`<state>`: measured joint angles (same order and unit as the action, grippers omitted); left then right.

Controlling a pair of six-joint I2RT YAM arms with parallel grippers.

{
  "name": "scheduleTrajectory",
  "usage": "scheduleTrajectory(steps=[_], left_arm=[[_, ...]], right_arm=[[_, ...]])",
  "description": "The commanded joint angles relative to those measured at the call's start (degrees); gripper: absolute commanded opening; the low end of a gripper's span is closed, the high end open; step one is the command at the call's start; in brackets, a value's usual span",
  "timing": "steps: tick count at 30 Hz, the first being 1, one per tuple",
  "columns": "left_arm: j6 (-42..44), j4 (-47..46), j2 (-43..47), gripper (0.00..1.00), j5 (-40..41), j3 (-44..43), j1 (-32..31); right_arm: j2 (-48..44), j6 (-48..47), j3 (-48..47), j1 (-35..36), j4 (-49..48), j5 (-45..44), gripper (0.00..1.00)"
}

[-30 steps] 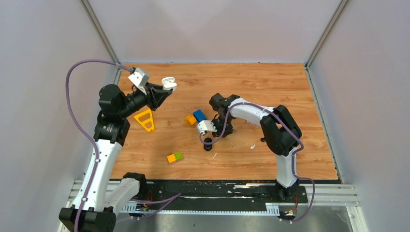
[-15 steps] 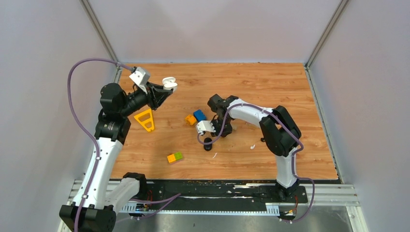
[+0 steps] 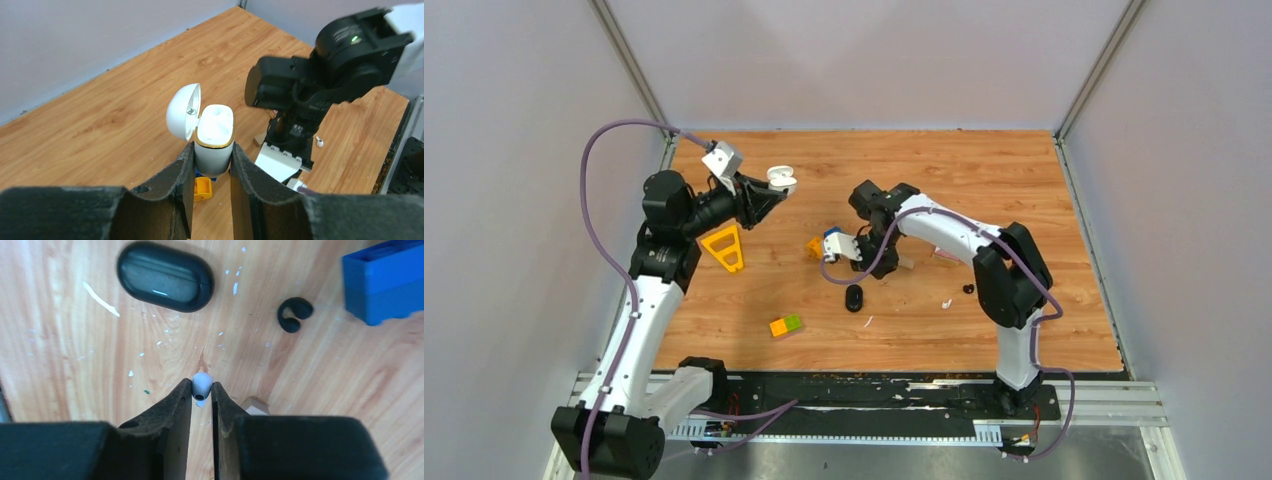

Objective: Insert the wireless bluetooth earbuds into the charging case
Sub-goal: Pick up the left earbud from the center of the board, then insert the left earbud into the right side groove of the charging case.

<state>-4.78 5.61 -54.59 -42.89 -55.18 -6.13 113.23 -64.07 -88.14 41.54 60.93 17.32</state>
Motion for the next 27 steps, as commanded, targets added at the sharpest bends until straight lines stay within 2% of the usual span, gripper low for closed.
scheduleTrajectory(steps=[1,4,9,12,14,17,20,22,24,27], left_arm=[[-0.4,-5.3,-2.0,0.0,-2.2,0.3,0.3],[-2.2,-9.8,-4.5,0.0,-2.2,0.0,-0.2],[-4.7,-14.5,-8.4,0.0,-1.8,-1.5,-2.0],[-4.6,-14.8,-9.9,0.0,-2.0,-2.8,-3.6],[-4.4,-14.1,-10.7,0.0,-2.2,-3.8,-4.3],[-4.3,-13.2,-11.4,0.0,-2.2,-5.6,-5.1],[-3.8,-13.3,-12.3,0.0,-1.1,-8.4,-5.5],[-4.1,-14.5,-13.3,0.0,0.0,-11.1,-5.5],[-5.2,-15.5,-14.2,0.0,1.0,-13.4,-5.5],[-7.3,-16.5,-15.0,0.0,1.2,-15.5,-5.7]], right_arm=[[-8.6,7.9,-6.3,-1.9,4.3,9.9,0.03],[-12.1,12.8,-9.6,-4.8,4.4,19.9,0.04],[-16.4,23.5,-13.7,-9.0,-4.1,30.5,0.05],[-18.4,35.4,-14.0,-10.2,-15.4,35.7,0.05],[-19.9,44.5,-12.8,-10.5,-27.6,37.8,0.05],[-22.3,57.1,-10.2,-10.9,-43.6,37.1,0.06],[-23.9,70.1,-6.8,-11.0,-59.2,31.2,0.02],[-24.1,75.6,-5.8,-11.1,-68.1,26.7,0.0],[-23.2,79.4,-6.8,-11.1,-73.0,23.4,0.0],[-20.5,82.3,-10.7,-11.1,-74.6,22.3,0.0]])
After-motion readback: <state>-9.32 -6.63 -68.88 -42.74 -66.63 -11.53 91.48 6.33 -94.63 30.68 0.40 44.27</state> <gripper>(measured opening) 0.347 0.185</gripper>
